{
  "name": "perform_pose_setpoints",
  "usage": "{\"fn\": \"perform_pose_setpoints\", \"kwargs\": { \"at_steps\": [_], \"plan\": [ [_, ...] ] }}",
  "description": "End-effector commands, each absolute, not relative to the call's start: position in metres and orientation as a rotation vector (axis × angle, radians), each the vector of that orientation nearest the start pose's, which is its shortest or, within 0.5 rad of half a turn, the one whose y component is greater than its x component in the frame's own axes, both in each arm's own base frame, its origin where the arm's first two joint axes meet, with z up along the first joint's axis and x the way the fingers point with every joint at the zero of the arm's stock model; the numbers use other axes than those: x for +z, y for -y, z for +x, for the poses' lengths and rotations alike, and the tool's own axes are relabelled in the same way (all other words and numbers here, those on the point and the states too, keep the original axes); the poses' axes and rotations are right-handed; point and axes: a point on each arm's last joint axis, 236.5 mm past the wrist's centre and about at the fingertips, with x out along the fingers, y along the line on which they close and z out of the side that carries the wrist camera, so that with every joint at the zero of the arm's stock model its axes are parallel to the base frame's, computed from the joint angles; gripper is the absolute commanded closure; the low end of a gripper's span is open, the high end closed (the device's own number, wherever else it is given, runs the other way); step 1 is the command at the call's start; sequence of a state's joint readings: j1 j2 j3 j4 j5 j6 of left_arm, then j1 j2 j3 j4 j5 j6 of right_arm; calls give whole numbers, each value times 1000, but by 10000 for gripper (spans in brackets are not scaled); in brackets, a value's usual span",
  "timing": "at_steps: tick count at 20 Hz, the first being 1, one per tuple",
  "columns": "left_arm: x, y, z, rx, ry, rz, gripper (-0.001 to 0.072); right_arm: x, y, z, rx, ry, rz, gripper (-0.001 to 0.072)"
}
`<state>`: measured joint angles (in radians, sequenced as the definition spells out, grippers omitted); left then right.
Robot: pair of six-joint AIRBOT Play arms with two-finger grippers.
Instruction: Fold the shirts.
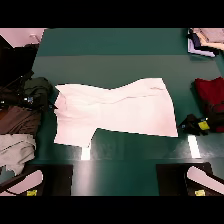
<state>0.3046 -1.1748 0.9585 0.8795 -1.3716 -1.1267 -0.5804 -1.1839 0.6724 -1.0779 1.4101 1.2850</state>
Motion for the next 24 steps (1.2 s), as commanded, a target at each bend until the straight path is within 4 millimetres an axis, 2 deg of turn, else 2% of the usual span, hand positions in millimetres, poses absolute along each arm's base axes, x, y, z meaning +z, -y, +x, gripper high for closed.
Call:
{"fn": "perform_pose_setpoints", "kwargs": {
  "at_steps": [1, 4, 5, 6, 7, 8, 10, 11, 13, 14, 16, 18, 21, 23, 24],
  "plan": [
    [26, 55, 317, -478, -1284, -486, 685, -89, -1, 205, 109, -1589, 879, 324],
    [26, 56, 314, -485, -1299, -492, 685, -93, -12, 205, 133, -1602, 848, 336],
    [26, 57, 312, -490, -1305, -493, 685, -92, -18, 203, 155, -1617, 831, 385],
    [26, 58, 310, -496, -1313, -493, 685, -91, -24, 201, 176, -1632, 816, 499],
    [27, 59, 307, -504, -1323, -495, 685, -91, -28, 200, 192, -1643, 801, 646],
    [28, 61, 304, -514, -1336, -502, 685, -90, -32, 199, 209, -1654, 790, 695],
    [40, 70, 301, -551, -1343, -537, 685, -76, -40, 204, 266, -1662, 774, 696],
    [54, 74, 306, -579, -1315, -548, 685, -60, -47, 216, 316, -1637, 791, 696],
    [95, 81, 322, -627, -1226, -559, 686, -13, -64, 254, 435, -1508, 859, 696],
    [119, 83, 331, -655, -1170, -541, 685, 19, -71, 280, 497, -1397, 888, 697],
    [168, 81, 349, -657, -1052, -487, 686, 88, -71, 329, 553, -1137, 880, 697],
    [219, 74, 369, -618, -907, -430, 685, 156, -61, 360, 541, -909, 785, 697],
    [301, 68, 385, -563, -685, -373, 686, 260, -46, 378, 492, -603, 612, 698],
    [365, 67, 384, -540, -514, -318, 685, 327, -38, 375, 453, -412, 518, 698],
    [390, 67, 379, -533, -446, -288, 685, 355, -34, 371, 431, -328, 486, 698]
  ]
}}
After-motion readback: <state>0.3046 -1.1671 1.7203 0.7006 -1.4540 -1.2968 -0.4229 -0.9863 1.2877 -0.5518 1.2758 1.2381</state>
